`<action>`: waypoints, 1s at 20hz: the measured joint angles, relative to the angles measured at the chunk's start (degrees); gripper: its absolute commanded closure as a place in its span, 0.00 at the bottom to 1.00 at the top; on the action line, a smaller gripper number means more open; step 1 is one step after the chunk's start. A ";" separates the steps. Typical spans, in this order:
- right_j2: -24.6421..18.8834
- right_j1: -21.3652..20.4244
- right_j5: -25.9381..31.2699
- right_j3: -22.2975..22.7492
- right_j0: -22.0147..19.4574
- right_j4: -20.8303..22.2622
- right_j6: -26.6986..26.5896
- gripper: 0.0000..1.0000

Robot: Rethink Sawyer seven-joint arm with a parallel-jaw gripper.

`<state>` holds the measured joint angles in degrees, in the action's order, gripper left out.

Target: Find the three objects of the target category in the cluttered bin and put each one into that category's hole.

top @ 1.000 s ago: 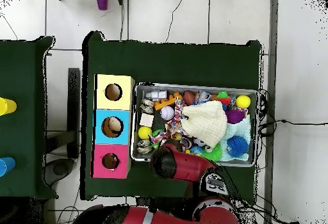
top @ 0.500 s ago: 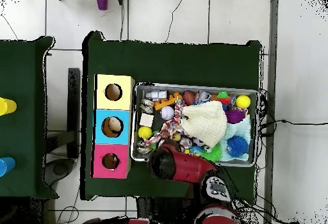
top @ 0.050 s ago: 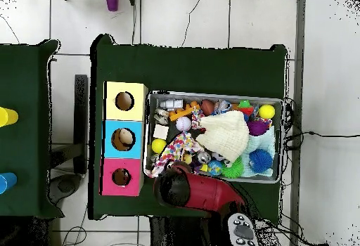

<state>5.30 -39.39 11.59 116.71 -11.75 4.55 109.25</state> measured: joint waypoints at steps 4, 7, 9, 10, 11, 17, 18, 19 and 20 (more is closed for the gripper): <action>-0.01 -1.49 1.57 0.36 0.65 -0.01 0.00 1.00; 0.00 -1.16 1.59 0.36 1.39 0.01 0.00 1.00; 0.25 -0.21 1.59 0.19 2.29 0.01 0.00 1.00; 0.45 0.34 1.59 0.06 2.78 0.01 0.00 1.00; 0.74 0.90 1.59 -0.13 3.29 0.01 0.00 1.00; 1.84 4.46 1.34 -1.61 5.41 -0.03 0.00 1.00; 1.91 4.84 1.12 -1.94 5.41 -0.02 0.00 1.00; 1.99 5.23 0.90 -2.27 5.42 -0.02 0.00 1.00; 2.09 5.53 0.69 -2.53 5.40 -0.02 0.00 1.00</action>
<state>7.39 -33.86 12.28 114.18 -6.35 4.53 109.25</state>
